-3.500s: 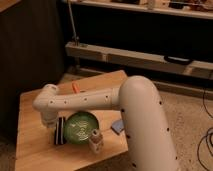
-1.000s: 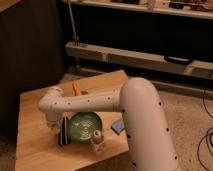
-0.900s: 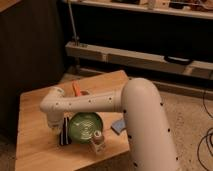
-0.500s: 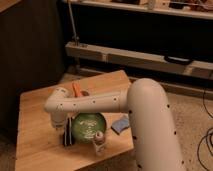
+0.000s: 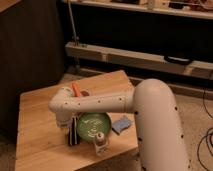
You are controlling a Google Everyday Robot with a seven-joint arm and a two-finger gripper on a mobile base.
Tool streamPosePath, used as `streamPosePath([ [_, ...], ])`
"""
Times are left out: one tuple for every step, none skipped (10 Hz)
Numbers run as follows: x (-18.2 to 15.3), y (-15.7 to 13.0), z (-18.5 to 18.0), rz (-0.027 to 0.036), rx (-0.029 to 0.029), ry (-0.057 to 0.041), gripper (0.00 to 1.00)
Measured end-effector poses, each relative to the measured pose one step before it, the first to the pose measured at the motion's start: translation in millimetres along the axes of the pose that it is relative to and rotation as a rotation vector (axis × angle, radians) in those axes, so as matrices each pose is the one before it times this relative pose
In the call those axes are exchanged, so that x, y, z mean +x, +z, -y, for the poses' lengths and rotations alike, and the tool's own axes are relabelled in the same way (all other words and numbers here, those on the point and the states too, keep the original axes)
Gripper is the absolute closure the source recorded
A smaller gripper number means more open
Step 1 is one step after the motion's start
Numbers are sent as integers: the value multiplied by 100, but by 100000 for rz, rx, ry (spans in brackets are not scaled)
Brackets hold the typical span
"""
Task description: Push the eraser across the table
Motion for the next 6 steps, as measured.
streamPosePath([
  [-590, -166, -180, 1129, 474, 533, 100],
  [-570, -75, -91, 838, 890, 560, 100],
  [-587, 190, -16, 648, 1042, 608, 100],
  [-349, 190, -8, 243, 746, 508, 100],
  [-361, 200, 28, 291, 721, 505, 100],
  [-455, 167, 44, 249, 493, 681, 100],
])
